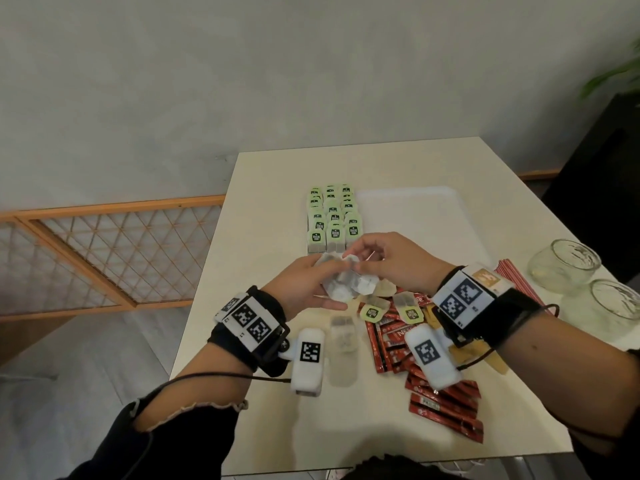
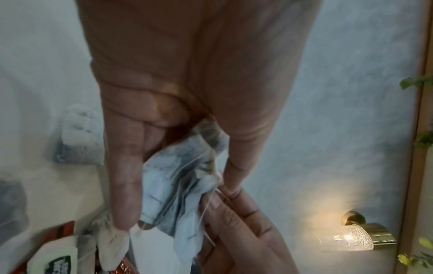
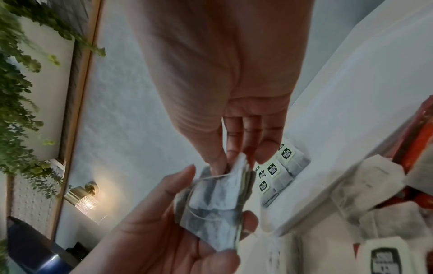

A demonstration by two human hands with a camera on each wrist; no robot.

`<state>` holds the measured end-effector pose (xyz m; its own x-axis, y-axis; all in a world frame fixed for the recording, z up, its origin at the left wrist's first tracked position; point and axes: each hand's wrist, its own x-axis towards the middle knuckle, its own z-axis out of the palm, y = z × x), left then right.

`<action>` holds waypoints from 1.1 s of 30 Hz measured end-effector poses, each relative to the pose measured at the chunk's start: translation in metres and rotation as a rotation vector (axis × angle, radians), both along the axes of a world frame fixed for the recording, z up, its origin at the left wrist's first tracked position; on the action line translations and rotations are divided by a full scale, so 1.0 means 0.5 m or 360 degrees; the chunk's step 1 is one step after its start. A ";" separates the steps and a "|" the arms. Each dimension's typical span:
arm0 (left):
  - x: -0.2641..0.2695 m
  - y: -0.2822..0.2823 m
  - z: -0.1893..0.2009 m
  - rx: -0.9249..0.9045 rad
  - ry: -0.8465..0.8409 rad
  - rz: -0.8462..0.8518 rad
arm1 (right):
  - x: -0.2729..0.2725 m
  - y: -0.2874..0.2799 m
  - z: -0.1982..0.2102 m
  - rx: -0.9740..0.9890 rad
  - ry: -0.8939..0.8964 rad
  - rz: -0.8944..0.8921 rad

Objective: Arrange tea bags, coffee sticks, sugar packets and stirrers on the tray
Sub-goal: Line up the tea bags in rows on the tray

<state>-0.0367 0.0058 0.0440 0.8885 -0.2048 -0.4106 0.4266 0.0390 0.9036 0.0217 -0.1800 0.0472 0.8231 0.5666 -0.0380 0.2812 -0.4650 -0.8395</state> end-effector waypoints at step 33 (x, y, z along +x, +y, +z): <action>0.127 0.004 -0.058 -0.0458 0.0065 0.0389 | 0.150 0.025 -0.011 0.0247 0.0231 -0.0103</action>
<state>0.0269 0.0076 0.0152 0.9096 -0.1008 -0.4031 0.4085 0.3942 0.8232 0.0965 -0.1678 0.0417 0.8502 0.5210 -0.0754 0.1260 -0.3404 -0.9318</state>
